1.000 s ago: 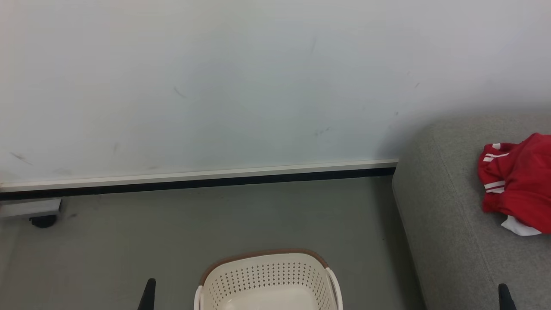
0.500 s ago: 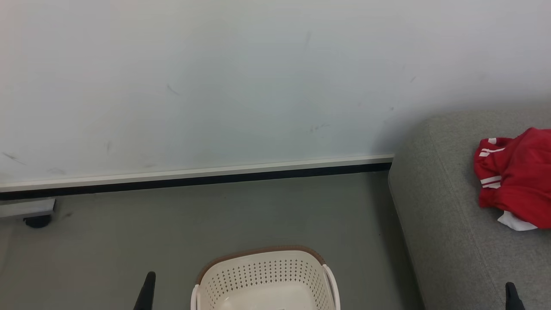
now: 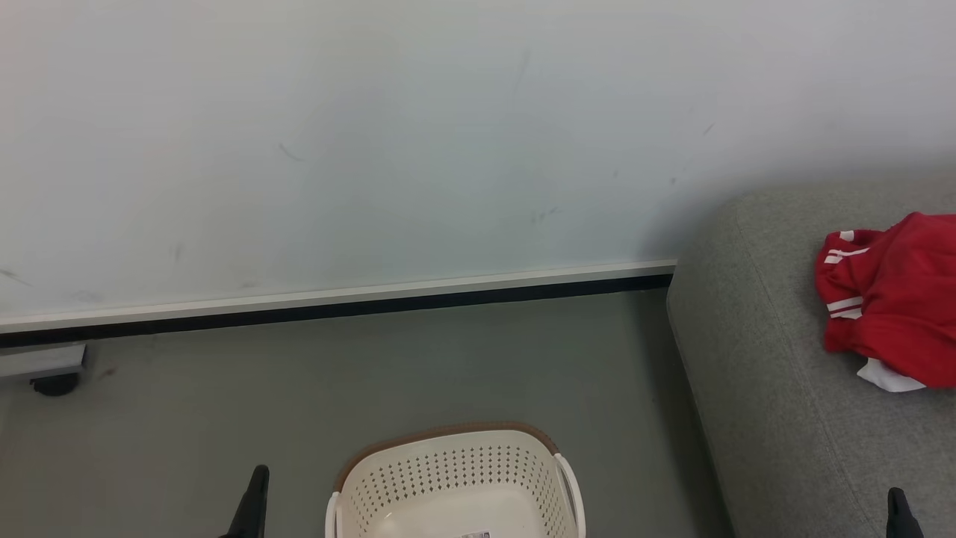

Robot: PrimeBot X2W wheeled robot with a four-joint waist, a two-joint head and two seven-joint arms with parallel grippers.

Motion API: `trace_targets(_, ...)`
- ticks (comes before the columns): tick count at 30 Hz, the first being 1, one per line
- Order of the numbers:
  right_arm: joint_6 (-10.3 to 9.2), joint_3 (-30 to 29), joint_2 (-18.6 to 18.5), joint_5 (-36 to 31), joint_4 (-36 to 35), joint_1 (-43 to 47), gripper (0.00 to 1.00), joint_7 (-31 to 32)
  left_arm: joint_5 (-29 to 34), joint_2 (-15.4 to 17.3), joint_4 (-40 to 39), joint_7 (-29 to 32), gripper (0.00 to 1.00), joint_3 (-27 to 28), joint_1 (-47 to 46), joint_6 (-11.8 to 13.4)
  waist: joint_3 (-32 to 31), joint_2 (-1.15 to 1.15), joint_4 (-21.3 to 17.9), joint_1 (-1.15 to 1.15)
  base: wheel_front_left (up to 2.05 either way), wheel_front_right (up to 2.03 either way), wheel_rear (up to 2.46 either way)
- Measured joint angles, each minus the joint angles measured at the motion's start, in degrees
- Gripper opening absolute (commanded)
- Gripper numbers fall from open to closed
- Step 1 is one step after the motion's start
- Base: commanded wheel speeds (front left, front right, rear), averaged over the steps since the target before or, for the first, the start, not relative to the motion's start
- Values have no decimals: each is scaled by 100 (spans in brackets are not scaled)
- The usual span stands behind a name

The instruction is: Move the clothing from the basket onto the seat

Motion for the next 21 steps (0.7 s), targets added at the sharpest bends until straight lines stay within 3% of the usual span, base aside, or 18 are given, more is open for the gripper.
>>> trace_targets(21,0,-138,-4,884,-67,-46,0,100,-846,-2,-69,208,0,40,-83,-49,102,0,-120,0,0,0,0)
